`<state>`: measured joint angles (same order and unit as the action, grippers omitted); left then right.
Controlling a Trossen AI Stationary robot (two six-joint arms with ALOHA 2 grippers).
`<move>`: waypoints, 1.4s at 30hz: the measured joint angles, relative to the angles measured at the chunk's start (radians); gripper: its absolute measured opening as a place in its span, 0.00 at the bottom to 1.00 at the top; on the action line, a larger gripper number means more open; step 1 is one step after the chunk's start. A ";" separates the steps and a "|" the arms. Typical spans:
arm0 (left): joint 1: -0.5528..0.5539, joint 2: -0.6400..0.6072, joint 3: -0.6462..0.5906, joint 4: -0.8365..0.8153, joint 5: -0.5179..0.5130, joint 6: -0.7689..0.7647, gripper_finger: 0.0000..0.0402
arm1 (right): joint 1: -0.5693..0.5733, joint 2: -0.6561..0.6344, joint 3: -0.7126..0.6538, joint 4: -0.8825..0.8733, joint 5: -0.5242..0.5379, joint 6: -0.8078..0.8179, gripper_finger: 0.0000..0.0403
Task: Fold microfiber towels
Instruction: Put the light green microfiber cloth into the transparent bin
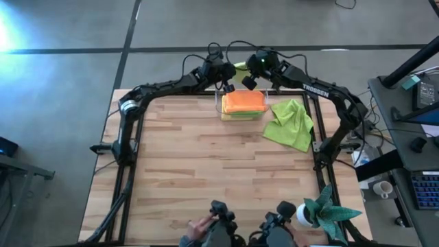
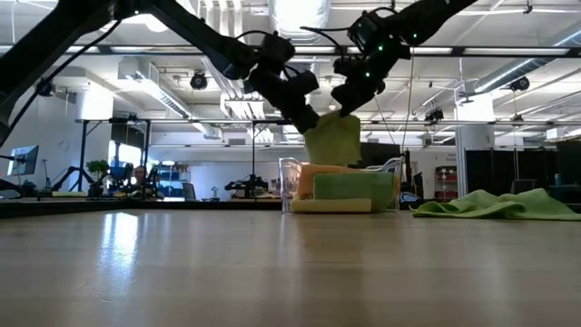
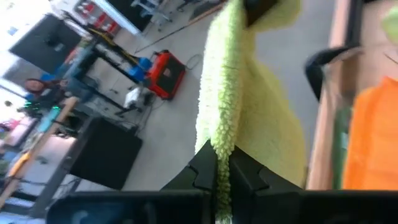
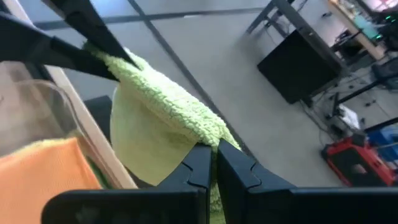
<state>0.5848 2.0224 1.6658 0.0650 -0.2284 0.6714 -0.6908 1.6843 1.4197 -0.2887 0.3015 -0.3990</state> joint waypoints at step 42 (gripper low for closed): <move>-0.087 -0.005 -0.043 -0.473 0.333 -0.015 0.00 | -0.013 0.084 -0.018 -0.549 -0.416 0.059 0.03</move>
<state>0.4976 2.0171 1.6226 -0.4078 0.1051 0.6565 -0.7036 1.7684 1.4021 -0.8375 -0.1142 -0.3401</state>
